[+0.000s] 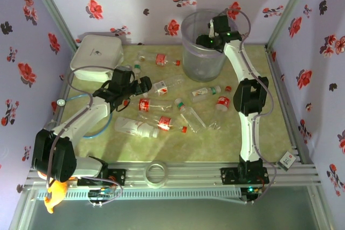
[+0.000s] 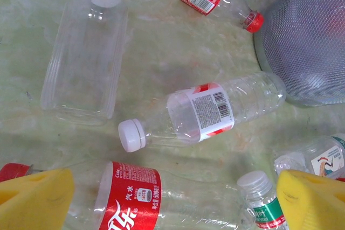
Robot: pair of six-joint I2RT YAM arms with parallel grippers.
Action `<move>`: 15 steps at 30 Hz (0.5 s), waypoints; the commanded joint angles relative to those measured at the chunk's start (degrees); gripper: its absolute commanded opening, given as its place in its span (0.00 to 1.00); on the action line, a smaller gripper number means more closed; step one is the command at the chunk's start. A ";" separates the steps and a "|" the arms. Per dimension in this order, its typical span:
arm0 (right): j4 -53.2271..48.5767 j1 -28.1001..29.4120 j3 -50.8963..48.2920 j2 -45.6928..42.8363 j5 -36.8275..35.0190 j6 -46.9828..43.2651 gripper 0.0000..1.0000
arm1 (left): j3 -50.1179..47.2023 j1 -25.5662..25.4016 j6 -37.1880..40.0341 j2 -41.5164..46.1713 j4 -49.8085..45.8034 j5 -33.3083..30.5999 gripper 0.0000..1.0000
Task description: Put the plastic bottles in the bin
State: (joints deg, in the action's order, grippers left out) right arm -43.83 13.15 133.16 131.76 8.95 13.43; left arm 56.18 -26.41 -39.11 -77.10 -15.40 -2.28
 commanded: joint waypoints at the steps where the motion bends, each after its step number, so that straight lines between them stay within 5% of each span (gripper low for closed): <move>1: -2.08 0.52 2.93 0.99 -0.95 -1.12 0.78 | 0.86 -0.51 -0.22 -0.57 0.60 0.46 0.97; 15: -5.74 1.10 16.55 -3.44 -2.45 -1.79 0.91 | 1.14 -0.49 0.18 -0.69 0.33 0.45 0.97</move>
State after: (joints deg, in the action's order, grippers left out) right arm -48.07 13.87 147.28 131.44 8.29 12.19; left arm 56.21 -26.41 -39.09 -77.21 -15.40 -2.28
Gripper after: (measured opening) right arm 0.909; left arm 0.970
